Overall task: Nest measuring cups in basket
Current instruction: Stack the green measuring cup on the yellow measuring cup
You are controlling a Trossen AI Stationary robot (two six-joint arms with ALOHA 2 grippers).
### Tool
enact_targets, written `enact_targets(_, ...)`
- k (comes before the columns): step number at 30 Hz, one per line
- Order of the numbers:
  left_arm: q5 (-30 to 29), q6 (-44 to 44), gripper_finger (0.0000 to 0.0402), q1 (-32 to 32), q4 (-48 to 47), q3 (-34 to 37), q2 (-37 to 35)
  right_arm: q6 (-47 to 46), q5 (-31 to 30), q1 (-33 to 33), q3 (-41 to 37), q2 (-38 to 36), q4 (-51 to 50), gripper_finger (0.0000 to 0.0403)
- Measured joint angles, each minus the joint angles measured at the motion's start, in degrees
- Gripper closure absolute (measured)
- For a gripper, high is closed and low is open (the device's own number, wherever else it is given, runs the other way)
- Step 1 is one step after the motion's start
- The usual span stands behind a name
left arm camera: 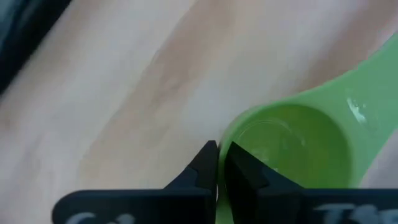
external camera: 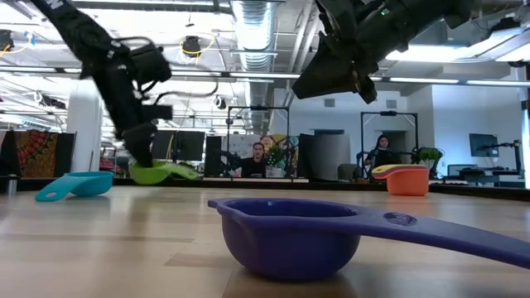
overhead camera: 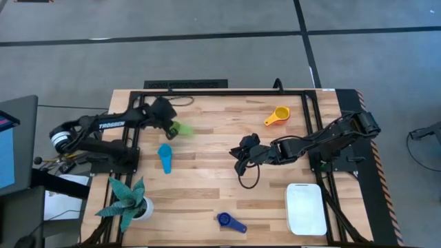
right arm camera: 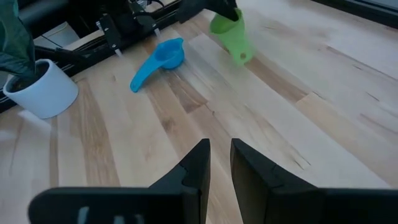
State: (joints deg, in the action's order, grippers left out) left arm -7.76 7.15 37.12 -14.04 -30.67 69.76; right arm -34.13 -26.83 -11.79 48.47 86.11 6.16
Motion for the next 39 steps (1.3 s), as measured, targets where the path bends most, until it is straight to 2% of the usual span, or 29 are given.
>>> enact_targets(10, -1.4, 11.4, 0.0398, -21.8, 2.0, -11.1, 0.0, -3.1, 0.3, 0.7, 0.0, 0.0, 6.1, 0.0316)
enact_targets(16, -6.8, 20.9, 0.0399, -34.6, 8.0, -15.7, 0.0, -3.4, 6.3, 0.6, 0.0, 0.5, 12.0, 0.0311)
enact_targets(21, -13.1, 28.0, 0.0399, -42.4, 13.0, -17.0, 1.8, -3.1, 12.0, 0.4, 0.1, 0.5, 16.7, 0.0272)
enact_targets(26, -19.3, 30.6, 0.0399, -45.9, 13.9, -20.0, 6.1, -2.5, 15.1, -0.9, 0.2, 0.5, 16.3, 0.0202)
enact_targets(30, -19.8, 30.7, 0.0399, -46.1, 14.0, -23.3, 10.3, -2.6, 14.9, -2.4, 0.3, 1.4, 16.0, 0.0165)
enact_targets(34, -19.9, 31.2, 0.0399, -46.1, 13.7, -26.2, 14.0, -3.2, 10.7, -3.4, 0.2, 1.4, 13.7, 0.0168)
enact_targets(39, -19.5, 31.1, 0.0399, -46.3, 13.5, -28.4, 16.7, -3.8, 4.3, -4.8, 0.1, 1.4, 10.2, 0.0201)
